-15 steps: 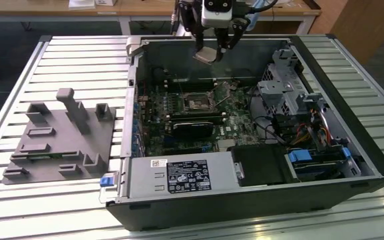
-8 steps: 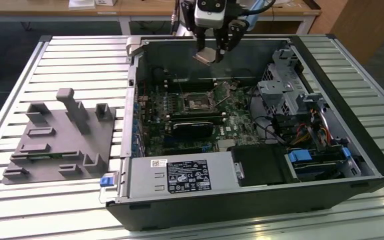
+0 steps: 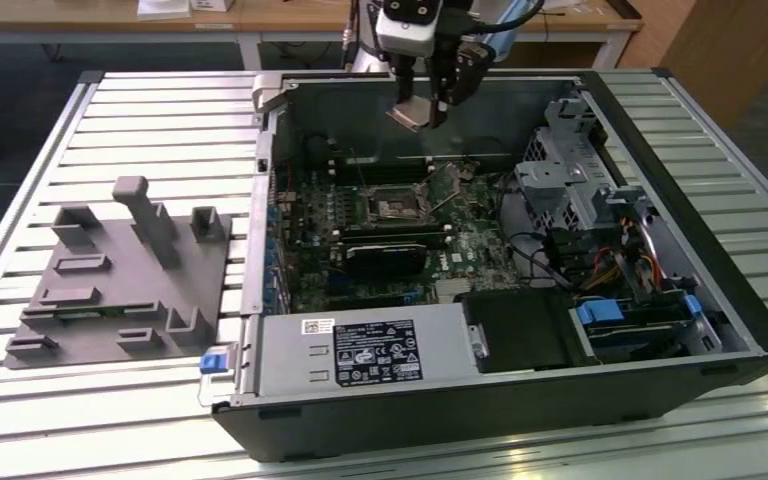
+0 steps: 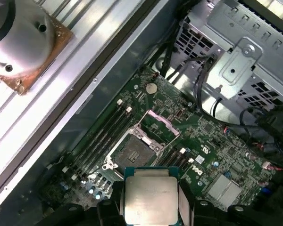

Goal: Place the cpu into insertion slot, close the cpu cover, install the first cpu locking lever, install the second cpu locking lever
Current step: 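Place the cpu into insertion slot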

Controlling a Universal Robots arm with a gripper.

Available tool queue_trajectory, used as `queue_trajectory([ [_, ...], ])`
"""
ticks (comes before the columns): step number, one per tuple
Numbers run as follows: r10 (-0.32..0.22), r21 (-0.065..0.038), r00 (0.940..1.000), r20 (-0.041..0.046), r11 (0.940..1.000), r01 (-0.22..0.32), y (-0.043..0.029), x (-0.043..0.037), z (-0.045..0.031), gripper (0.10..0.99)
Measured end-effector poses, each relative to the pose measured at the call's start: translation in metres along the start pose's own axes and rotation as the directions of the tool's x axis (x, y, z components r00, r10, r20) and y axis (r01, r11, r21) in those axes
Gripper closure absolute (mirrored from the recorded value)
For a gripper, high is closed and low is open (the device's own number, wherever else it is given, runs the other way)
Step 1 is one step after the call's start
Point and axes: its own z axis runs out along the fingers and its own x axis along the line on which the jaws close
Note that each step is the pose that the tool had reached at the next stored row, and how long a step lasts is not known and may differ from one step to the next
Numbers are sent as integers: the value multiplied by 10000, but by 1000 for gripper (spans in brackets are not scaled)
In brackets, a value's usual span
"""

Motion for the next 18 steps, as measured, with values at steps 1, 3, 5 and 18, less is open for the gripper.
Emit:
queue_trajectory([
  [1, 164, -1, 9999, 13, 9999, -164, 0, 0, 2, 545],
  [3, 482, -4, 9988, 38, 9988, -482, -1, 0, 6, 545],
  [5, 820, -7, 9966, 65, 9966, -820, -1, 0, 9, 545],
  [18, 3041, -62, 9524, 227, 9526, -3040, -3, 0, 42, 545],
])
